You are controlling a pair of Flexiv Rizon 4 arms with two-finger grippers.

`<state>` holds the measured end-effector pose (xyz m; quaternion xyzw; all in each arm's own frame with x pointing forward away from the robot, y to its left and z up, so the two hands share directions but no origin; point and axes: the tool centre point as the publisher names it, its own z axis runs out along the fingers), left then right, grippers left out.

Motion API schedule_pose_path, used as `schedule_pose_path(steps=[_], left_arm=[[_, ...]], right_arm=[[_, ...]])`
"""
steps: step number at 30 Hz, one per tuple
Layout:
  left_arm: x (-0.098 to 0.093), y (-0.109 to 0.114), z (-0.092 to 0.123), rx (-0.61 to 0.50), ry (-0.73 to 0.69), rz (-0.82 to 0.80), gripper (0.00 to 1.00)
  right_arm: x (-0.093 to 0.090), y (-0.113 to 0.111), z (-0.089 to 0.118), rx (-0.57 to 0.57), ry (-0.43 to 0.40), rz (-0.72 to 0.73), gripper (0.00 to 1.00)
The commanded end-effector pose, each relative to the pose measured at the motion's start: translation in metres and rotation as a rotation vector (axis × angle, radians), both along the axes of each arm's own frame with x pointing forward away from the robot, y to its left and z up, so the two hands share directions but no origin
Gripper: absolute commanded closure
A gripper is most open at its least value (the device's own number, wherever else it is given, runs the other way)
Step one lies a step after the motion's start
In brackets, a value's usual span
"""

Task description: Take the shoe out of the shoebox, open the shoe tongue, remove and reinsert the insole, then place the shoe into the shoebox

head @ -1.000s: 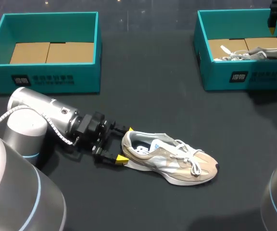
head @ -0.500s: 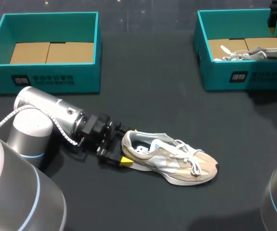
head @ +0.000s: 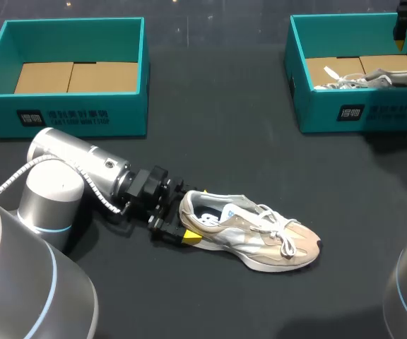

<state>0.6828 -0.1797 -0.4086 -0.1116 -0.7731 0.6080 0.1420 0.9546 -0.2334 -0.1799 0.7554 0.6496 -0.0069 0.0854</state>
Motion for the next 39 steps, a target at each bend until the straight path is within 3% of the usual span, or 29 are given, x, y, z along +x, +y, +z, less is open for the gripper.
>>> schedule_pose_path(steps=[1, 2, 3, 4, 5, 13, 29, 39], left_arm=[[0.002, -0.005, -0.005, 0.000, 0.007, -0.006, 0.00], [0.001, -0.005, -0.005, 0.001, 0.007, -0.007, 0.00], [0.001, -0.005, -0.006, 0.003, 0.009, -0.008, 0.48], [0.001, -0.005, -0.006, 0.004, 0.009, -0.008, 0.64], [0.001, -0.005, -0.006, 0.005, 0.010, -0.008, 0.99], [0.002, -0.002, -0.004, -0.004, -0.020, 0.045, 1.00], [0.021, 0.021, -0.004, 0.013, -0.050, 0.257, 1.00], [0.028, 0.029, -0.006, 0.013, -0.041, 0.268, 1.00]], right_arm=[[-0.001, 0.000, 0.000, 0.000, -0.001, 0.000, 0.00], [-0.001, 0.000, 0.000, 0.000, -0.001, 0.000, 0.00], [-0.001, 0.000, 0.000, 0.000, -0.001, 0.000, 0.00], [-0.001, 0.000, 0.000, 0.000, -0.001, 0.000, 0.00], [-0.001, 0.000, 0.000, 0.000, -0.001, 0.000, 0.00], [-0.001, 0.000, 0.000, 0.000, -0.001, 0.000, 0.00], [-0.001, 0.000, 0.000, 0.000, -0.001, 0.000, 0.00], [-0.001, 0.000, 0.000, 0.000, -0.001, 0.000, 0.00]])
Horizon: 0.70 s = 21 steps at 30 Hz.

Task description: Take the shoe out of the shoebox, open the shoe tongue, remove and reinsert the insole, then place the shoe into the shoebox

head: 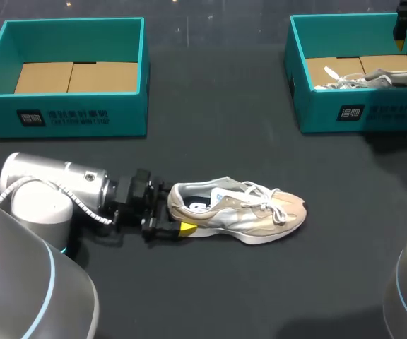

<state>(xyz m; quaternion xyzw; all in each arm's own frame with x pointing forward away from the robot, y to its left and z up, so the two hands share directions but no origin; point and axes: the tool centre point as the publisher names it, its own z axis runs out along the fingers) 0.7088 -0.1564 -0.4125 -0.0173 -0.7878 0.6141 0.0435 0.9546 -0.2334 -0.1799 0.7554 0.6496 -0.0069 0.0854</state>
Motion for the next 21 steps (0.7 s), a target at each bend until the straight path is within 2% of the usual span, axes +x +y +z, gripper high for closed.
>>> schedule_pose_path(steps=[1, 9, 21], left_arm=[[0.0025, 0.0063, -0.0019, 0.000, 0.000, -0.005, 1.00], [0.0102, 0.0081, -0.0004, -0.012, 0.002, -0.035, 1.00], [0.0098, 0.0081, -0.0009, -0.009, 0.006, -0.064, 1.00]], right_arm=[[-0.0010, -0.0002, -0.0001, 0.000, -0.001, 0.000, 0.00], [-0.0010, -0.0002, -0.0001, 0.000, -0.001, 0.000, 0.00], [-0.0010, -0.0002, -0.0001, 0.000, -0.001, 0.000, 0.00]])
